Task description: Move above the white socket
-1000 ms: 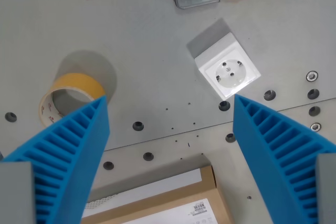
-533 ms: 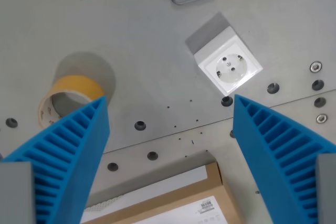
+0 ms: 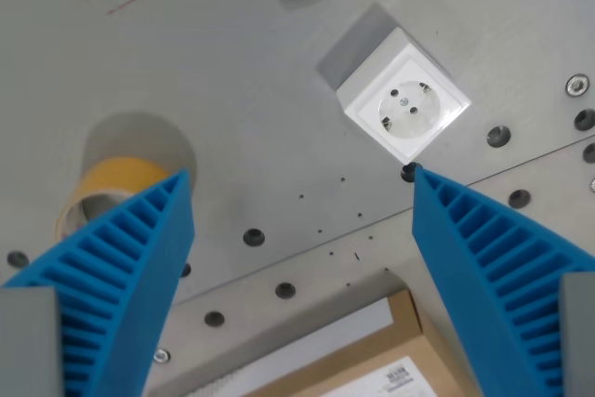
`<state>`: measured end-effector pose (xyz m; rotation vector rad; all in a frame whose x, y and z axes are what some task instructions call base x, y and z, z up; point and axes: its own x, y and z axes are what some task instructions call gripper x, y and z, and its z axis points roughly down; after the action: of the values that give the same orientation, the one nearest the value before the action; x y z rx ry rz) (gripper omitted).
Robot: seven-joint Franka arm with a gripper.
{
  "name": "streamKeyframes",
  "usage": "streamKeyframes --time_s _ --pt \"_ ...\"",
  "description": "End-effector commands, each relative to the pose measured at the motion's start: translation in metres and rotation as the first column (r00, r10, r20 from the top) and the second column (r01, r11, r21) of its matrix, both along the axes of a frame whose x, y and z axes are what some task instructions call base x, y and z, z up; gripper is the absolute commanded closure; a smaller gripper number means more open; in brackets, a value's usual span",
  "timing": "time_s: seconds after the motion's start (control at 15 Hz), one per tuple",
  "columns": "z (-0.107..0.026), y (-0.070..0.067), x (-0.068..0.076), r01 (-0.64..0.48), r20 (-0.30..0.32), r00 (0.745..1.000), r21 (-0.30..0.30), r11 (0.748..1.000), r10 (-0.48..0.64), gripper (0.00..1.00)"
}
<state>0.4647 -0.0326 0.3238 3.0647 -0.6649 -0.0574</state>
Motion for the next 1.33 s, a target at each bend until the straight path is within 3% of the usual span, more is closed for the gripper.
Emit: streamKeyframes --time_s 0.07,0.67,0.87,1.33 --pt "-0.013 -0.005 -0.014 0.301 0.132 0.946 -0.021 0.953 -0.296 0.00" --pt "-0.058 -0.020 -0.035 0.542 0.153 0.830 0.004 0.840 -0.536 0.00" --pt "-0.074 -0.026 -0.041 0.613 0.149 0.780 0.011 0.790 -0.608 0.00" --pt "-0.109 -0.040 -0.052 0.709 0.136 0.697 0.011 0.705 -0.704 0.00"
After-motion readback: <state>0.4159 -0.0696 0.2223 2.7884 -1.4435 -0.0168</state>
